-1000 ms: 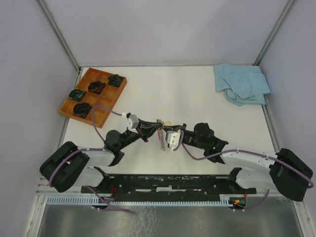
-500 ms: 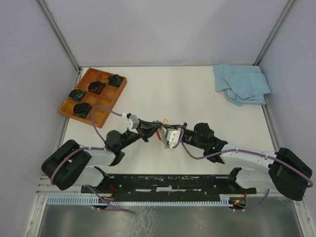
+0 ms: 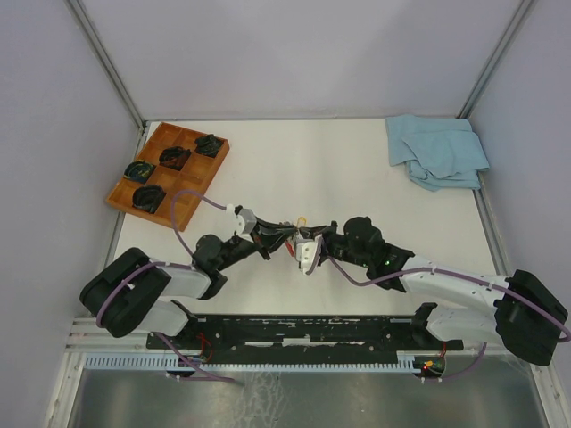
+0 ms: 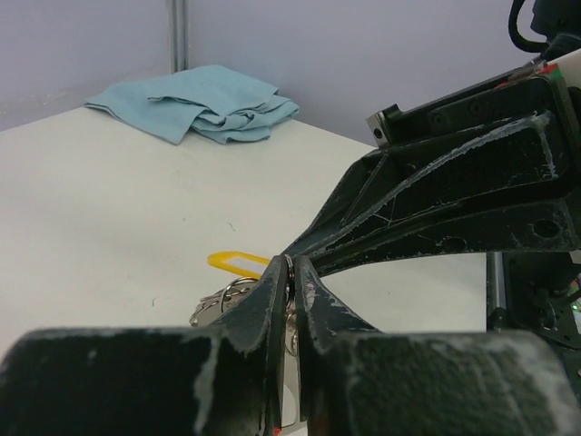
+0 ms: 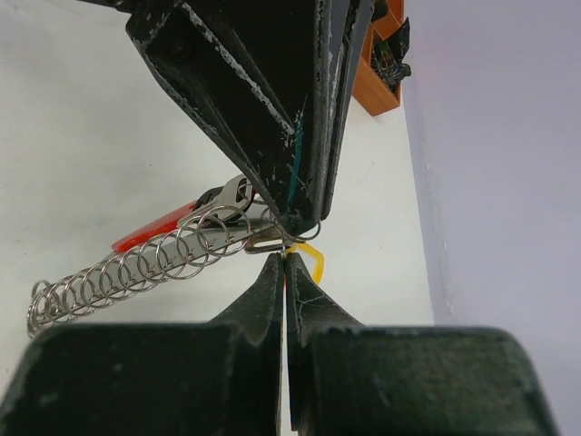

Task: Put the keys on the keyring

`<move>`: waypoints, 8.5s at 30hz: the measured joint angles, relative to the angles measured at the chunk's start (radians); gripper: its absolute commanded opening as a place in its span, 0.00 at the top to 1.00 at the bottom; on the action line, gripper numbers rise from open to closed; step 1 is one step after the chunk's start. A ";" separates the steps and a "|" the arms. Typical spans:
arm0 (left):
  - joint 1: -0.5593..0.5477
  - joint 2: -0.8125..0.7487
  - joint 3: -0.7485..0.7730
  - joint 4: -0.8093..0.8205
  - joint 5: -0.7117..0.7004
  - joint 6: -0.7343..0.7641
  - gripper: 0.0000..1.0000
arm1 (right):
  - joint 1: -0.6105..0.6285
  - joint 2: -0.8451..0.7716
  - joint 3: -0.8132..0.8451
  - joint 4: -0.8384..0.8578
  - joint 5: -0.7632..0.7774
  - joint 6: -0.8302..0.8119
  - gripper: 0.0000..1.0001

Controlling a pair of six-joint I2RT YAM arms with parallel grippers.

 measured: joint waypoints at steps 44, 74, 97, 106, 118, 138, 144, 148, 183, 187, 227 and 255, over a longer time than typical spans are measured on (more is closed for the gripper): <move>0.014 -0.298 0.226 -0.960 0.002 -0.122 0.68 | 0.000 0.055 0.232 -0.449 -0.029 -0.129 0.99; 0.010 -0.248 0.229 -0.941 0.038 0.001 0.97 | 0.000 0.012 0.209 -0.449 -0.024 -0.084 0.99; 0.002 -0.205 0.124 -0.631 0.024 -0.042 0.97 | 0.006 -0.053 0.027 -0.219 -0.015 0.119 0.99; 0.002 -0.233 0.124 -0.663 0.037 -0.017 0.67 | 0.005 -0.078 0.044 -0.283 0.012 0.060 0.99; 0.002 -0.235 0.242 -0.814 0.113 0.079 0.59 | 0.004 -0.043 0.214 -0.527 0.018 -0.099 0.99; 0.002 -0.130 0.309 -0.948 0.158 0.134 0.69 | 0.004 -0.021 0.246 -0.600 -0.002 -0.124 0.99; 0.002 -0.114 0.329 -0.949 0.198 0.146 0.76 | 0.004 -0.011 0.258 -0.608 -0.016 -0.123 0.99; 0.002 -0.110 0.332 -0.951 0.220 0.159 0.96 | 0.003 -0.010 0.260 -0.615 -0.019 -0.123 0.99; -0.006 -0.166 0.239 -0.829 0.170 0.130 0.97 | 0.006 -0.095 0.087 -0.416 0.008 0.097 0.99; -0.005 -0.165 0.222 -0.800 0.148 0.113 0.97 | 0.005 -0.072 0.079 -0.378 0.013 0.131 1.00; -0.003 -0.154 0.153 -0.652 0.040 0.011 0.97 | -0.029 -0.132 -0.005 -0.160 0.025 0.383 0.42; -0.003 -0.155 0.154 -0.653 0.039 0.011 0.97 | -0.029 -0.031 -0.014 -0.050 -0.015 0.498 0.76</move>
